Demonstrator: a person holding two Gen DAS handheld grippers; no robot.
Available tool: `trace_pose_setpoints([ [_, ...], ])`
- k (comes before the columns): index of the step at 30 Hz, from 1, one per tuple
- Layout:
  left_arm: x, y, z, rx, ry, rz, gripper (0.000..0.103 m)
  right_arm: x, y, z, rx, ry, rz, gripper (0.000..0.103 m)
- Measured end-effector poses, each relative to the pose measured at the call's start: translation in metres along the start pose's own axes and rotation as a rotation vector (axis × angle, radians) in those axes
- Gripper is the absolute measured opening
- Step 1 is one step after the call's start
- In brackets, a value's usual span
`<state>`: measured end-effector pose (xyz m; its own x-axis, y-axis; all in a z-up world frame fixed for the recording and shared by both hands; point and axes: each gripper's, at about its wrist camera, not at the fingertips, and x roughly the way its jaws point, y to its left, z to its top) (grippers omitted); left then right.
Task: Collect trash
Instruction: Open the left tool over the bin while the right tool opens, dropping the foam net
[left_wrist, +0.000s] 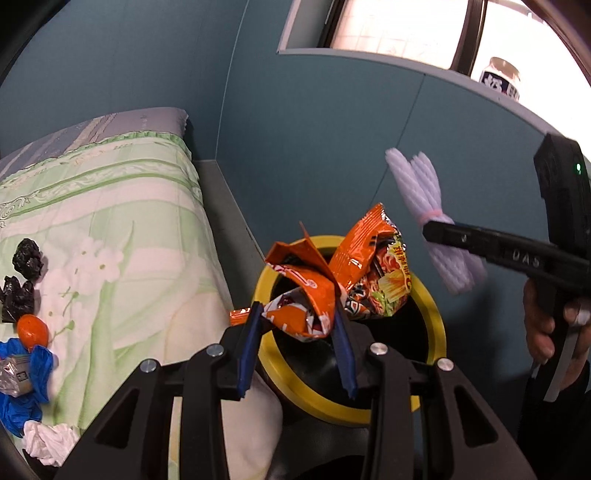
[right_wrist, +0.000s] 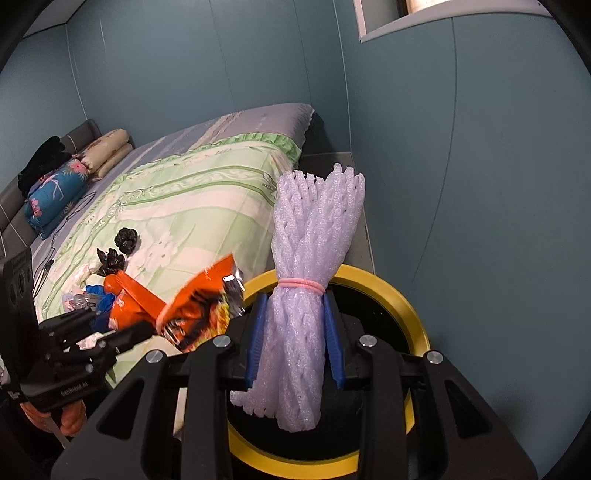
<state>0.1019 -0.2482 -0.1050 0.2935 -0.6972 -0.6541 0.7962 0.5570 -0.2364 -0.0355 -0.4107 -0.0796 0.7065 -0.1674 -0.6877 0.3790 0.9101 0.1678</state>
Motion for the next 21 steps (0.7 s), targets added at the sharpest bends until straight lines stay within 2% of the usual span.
trace_pose_setpoints([
  [7, 0.005, -0.003, -0.005, 0.006, 0.021, -0.004, 0.035, 0.002, -0.004, 0.002, 0.004, 0.007, 0.003, 0.031],
  [10, 0.005, -0.003, -0.003, 0.01, 0.02, -0.008, 0.037, 0.001, -0.006, 0.003, 0.004, 0.001, -0.011, 0.035],
  [14, 0.007, -0.002, -0.001, 0.01, 0.011, -0.006, 0.047, 0.003, -0.011, 0.005, 0.023, -0.001, -0.024, 0.044],
  [17, 0.004, 0.001, 0.0, -0.008, -0.006, 0.01, 0.067, 0.0, -0.015, 0.005, 0.035, -0.013, -0.038, 0.045],
  [21, -0.001, 0.008, 0.003, -0.046, -0.028, 0.026, 0.078, -0.003, -0.017, 0.006, 0.034, -0.038, -0.055, 0.047],
])
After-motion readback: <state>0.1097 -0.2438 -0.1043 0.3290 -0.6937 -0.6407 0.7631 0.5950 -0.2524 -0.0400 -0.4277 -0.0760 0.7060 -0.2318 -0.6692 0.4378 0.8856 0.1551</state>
